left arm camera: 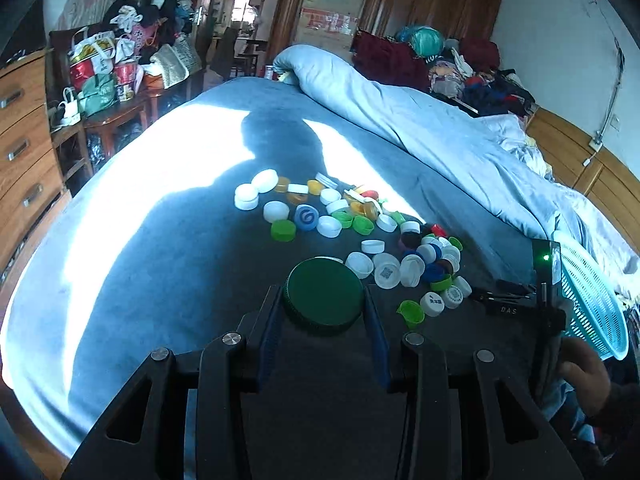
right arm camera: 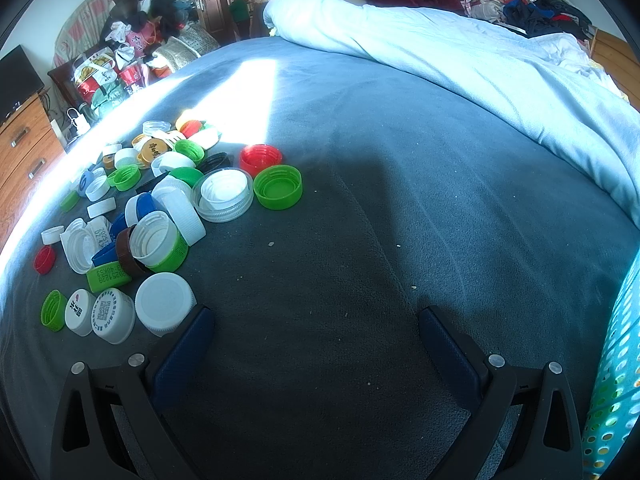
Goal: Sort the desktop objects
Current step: 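Grasp a dark green cap with the left tool while the right tool grasps a white cap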
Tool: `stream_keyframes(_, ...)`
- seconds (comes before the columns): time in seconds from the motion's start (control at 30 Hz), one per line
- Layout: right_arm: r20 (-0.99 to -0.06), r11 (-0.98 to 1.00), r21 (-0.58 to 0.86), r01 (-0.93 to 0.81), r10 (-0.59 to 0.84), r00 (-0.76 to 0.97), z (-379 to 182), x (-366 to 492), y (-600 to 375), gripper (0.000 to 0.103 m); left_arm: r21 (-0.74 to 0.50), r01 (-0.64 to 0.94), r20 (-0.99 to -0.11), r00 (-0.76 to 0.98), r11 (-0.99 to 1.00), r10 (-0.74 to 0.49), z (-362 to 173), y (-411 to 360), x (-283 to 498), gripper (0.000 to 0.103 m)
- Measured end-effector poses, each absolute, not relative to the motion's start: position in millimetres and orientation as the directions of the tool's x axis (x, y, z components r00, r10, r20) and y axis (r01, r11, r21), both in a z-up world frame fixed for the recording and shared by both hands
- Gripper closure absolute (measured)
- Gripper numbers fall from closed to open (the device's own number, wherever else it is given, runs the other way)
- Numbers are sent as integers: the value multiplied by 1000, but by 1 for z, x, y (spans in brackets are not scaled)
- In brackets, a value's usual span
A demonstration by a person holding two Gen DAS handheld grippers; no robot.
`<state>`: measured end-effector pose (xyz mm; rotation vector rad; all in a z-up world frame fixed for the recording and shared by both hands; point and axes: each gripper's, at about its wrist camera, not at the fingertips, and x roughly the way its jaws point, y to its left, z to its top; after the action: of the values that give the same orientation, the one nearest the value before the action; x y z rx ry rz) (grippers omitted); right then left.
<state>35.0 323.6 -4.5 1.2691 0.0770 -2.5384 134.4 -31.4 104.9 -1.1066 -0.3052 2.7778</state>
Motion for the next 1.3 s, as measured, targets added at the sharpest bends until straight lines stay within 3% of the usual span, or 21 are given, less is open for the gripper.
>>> stream_keyframes(0.43, -825, -950, 102, 296, -248, -508, 2, 32, 328, 2, -269, -93, -695, -670, -959, 260, 91, -24, 125, 68)
stream_keyframes(0.5, -805, -944, 122, 305, -274, -526, 13, 48, 327, 16, -290, -93, -691, -668, -952, 276, 89, -28, 123, 68)
stream_keyframes(0.67, -783, -890, 158, 427, -377, -495, 17, 78, 305, 36, -294, -115, -684, -668, -949, 293, 86, -30, 121, 68)
stream_keyframes(0.77, -769, -880, 158, 449, -394, -503, 12, 75, 293, 39, -296, -120, -688, -662, -948, 298, 83, -31, 116, 68)
stream_keyframes(0.9, -763, -867, 168, 470, -416, -495, 11, 59, 278, 53, -307, -112, -689, -658, -945, 302, 78, -35, 107, 68)
stream_keyframes(1.03, -772, -845, 134, 518, -417, -481, 10, 51, 260, 57, -295, -128, -689, -658, -947, 303, 71, -36, 101, 68)
stream_keyframes(1.23, -771, -845, 131, 518, -415, -483, 5, 51, 260, 56, -262, -244, -728, -586, -934, 357, 46, -21, 108, 50)
stream_keyframes(1.3, -771, -844, 136, 520, -419, -480, 4, 51, 261, 55, -270, -260, -730, -573, -927, 373, 42, -16, 111, 50)
